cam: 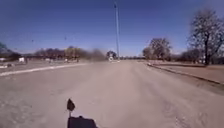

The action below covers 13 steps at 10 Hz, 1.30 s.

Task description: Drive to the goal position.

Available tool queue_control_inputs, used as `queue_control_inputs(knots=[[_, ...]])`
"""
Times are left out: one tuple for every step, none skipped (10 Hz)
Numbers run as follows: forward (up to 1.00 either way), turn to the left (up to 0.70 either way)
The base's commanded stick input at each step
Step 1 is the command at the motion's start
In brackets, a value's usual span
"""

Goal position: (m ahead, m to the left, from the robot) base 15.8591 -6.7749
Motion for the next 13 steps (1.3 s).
queue_control_inputs(knots=[[1.0,0.0],[1.0,0.0],[1.0,0.0],[1.0,0.0],[1.0,0.0],[1.0,-0.27],[1.0,-0.27],[1.0,-0.27],[1.0,-0.27],[1.0,0.0],[1.0,0.0],[1.0,0.0],[1.0,0.0]])
